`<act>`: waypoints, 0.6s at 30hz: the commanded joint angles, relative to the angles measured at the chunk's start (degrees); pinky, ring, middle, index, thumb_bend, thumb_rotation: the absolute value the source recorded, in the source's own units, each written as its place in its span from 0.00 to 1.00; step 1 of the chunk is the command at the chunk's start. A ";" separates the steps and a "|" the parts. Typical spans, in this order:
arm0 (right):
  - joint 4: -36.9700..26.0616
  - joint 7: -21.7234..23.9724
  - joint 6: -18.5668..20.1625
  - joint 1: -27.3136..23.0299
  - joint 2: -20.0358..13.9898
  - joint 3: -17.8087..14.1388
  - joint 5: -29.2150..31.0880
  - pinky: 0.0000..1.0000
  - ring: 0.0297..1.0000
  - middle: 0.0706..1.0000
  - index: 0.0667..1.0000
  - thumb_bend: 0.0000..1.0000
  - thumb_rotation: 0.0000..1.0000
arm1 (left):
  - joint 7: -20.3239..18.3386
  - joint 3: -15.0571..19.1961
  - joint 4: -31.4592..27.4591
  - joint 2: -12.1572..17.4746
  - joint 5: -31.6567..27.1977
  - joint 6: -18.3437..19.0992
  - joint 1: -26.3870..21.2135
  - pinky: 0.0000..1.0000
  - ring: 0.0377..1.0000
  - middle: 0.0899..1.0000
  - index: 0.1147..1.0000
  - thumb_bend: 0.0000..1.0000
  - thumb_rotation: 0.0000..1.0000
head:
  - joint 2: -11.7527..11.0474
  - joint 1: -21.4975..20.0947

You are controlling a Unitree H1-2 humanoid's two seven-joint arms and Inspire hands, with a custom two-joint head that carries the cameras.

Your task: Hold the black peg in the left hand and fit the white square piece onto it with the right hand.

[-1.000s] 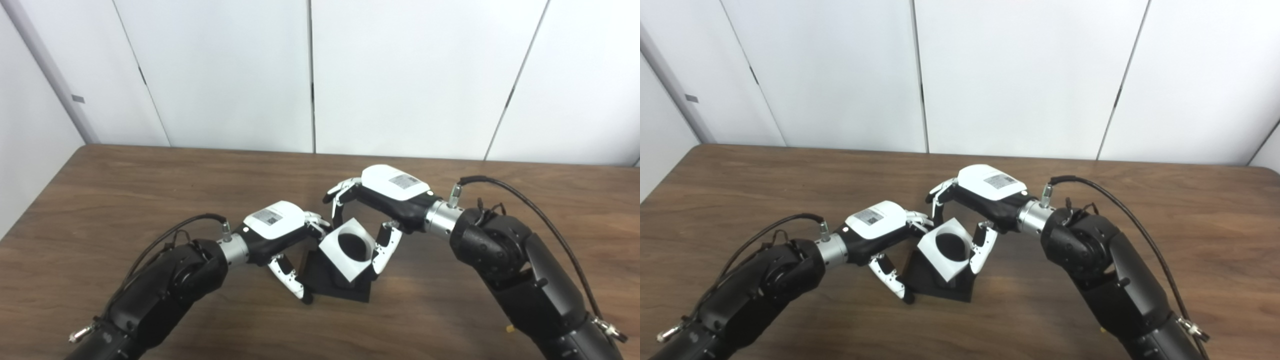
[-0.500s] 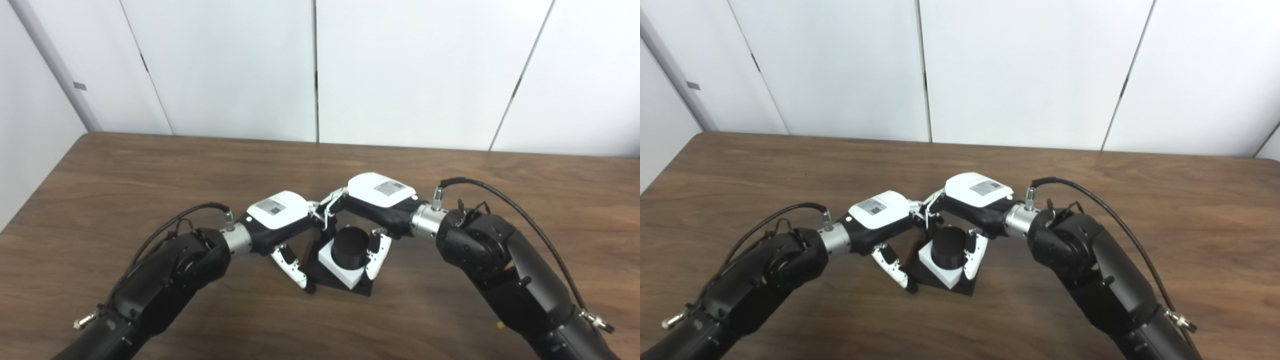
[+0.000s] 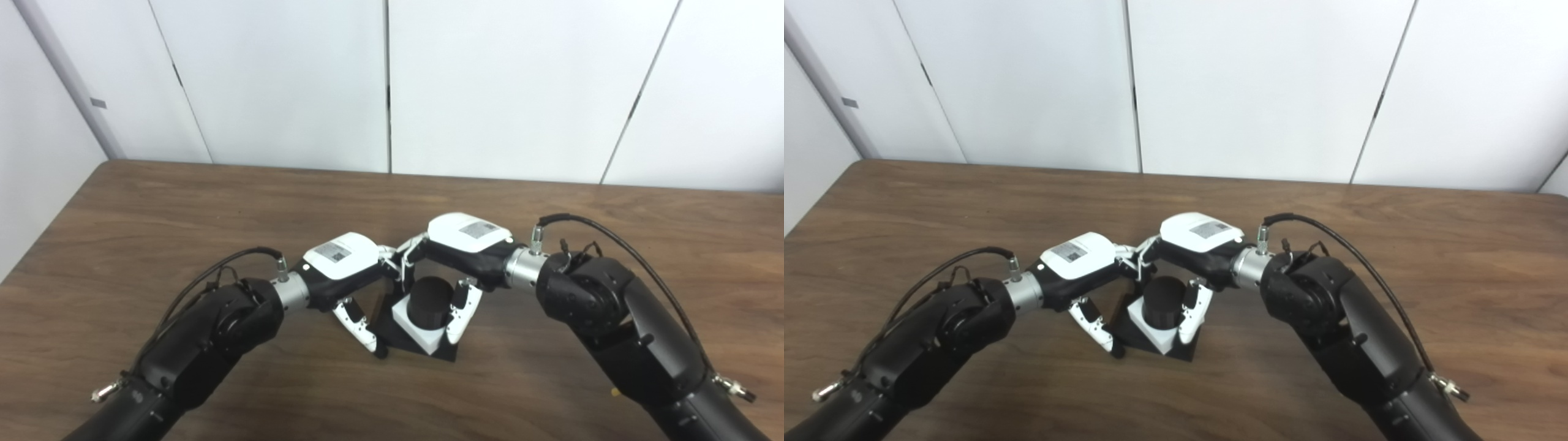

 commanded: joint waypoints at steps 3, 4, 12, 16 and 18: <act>-1.76 0.70 0.31 -1.99 -0.24 -0.60 1.07 0.76 0.86 0.86 0.83 0.94 0.39 | -3.28 -2.19 1.06 -0.76 1.72 0.33 1.33 0.84 0.89 0.83 0.42 0.52 0.07 | -0.04 -0.04; -1.71 0.77 0.38 -2.05 -0.36 -0.87 1.30 0.75 0.86 0.87 0.84 0.95 0.39 | -3.22 -2.17 1.12 -0.73 1.81 0.28 1.32 0.84 0.89 0.83 0.42 0.52 0.07 | -0.04 -0.06; -2.39 -0.25 0.75 -2.21 -1.43 -3.40 1.84 0.73 0.88 0.91 0.88 0.96 0.36 | -2.80 -2.19 1.59 -0.63 2.26 -0.06 1.25 0.83 0.89 0.83 0.42 0.52 0.07 | -0.10 -0.23; -3.05 0.10 1.80 -2.12 -1.71 -4.30 1.98 0.74 0.89 0.92 0.88 0.94 0.34 | -3.52 -2.15 1.57 -0.60 1.85 0.47 1.17 0.85 0.90 0.84 0.42 0.52 0.07 | -0.11 -0.40; -3.60 0.18 2.81 -1.97 -1.79 -5.29 2.55 0.74 0.89 0.92 0.88 0.94 0.34 | -3.20 -2.13 1.66 -0.53 1.84 0.03 1.19 0.85 0.89 0.83 0.42 0.52 0.07 | -0.16 -0.68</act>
